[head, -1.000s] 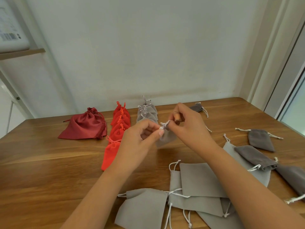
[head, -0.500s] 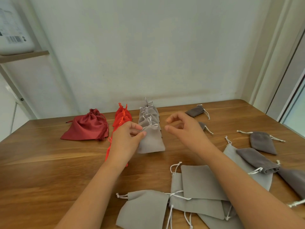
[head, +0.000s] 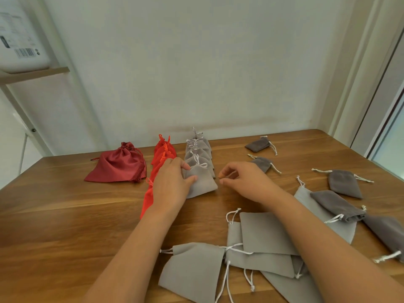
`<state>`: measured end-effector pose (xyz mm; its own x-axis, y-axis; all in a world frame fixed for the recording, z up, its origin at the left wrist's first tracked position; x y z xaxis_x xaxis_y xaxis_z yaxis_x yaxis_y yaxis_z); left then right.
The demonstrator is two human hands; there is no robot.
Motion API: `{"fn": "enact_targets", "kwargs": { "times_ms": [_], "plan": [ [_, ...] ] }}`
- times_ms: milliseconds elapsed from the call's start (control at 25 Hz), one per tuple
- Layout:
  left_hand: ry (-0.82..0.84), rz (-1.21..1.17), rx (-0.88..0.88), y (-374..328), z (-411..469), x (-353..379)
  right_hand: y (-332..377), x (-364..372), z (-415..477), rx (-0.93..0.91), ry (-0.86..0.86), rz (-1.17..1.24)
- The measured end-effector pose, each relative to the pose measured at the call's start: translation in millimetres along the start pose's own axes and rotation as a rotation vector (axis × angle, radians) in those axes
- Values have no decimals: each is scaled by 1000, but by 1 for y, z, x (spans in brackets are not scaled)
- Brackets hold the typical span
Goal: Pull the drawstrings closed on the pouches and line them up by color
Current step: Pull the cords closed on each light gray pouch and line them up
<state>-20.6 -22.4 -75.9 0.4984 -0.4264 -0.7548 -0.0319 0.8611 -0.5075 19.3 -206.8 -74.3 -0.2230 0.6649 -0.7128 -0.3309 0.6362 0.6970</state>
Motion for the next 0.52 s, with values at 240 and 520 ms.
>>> {"fn": "enact_targets", "kwargs": {
  "times_ms": [240,520],
  "plan": [
    [-27,-281,9,-2,-2,-24,54,-27,-24,-133,251,36],
    [201,-531,-57,-7,-9,-39,82,33,-75,-92,694,-386]
  ]
}}
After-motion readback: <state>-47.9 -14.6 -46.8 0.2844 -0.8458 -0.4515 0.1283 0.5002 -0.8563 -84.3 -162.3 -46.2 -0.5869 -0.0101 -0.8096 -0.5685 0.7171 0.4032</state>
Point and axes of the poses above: each hand's wrist, its own z-axis towards the middle knuckle, its own x-axis out of the palm, y = z × x, the point moved 2 cm from there along z, towards the middle knuckle, and after that the axes turned 1 degree about z, right-handed, at the moved point
